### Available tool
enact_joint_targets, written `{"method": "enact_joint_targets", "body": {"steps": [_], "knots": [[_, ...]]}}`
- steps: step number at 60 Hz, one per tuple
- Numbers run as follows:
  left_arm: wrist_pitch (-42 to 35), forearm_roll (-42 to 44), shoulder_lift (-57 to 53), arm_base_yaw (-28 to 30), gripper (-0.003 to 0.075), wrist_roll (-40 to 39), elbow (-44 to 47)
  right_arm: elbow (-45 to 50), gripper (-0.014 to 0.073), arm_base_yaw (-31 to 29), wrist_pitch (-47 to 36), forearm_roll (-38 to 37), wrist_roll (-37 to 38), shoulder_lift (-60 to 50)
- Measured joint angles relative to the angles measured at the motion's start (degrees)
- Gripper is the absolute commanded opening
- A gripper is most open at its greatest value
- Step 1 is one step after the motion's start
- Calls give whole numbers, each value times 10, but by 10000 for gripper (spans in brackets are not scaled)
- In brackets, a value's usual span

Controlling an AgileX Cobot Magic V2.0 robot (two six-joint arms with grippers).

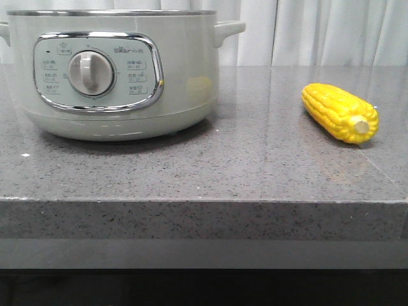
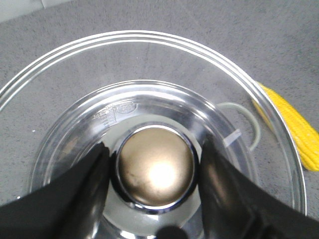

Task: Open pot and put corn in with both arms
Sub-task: 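Lift the glass lid off the pot with the left gripper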

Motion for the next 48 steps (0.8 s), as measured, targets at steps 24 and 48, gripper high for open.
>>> {"method": "enact_joint_targets", "body": {"steps": [24, 48], "knots": [[-56, 0, -214, 0, 218, 0, 258, 0, 544, 0, 0, 0, 0, 0], [-88, -1, -492, 0, 218, -6, 523, 0, 544, 0, 0, 0, 0, 3]]}}
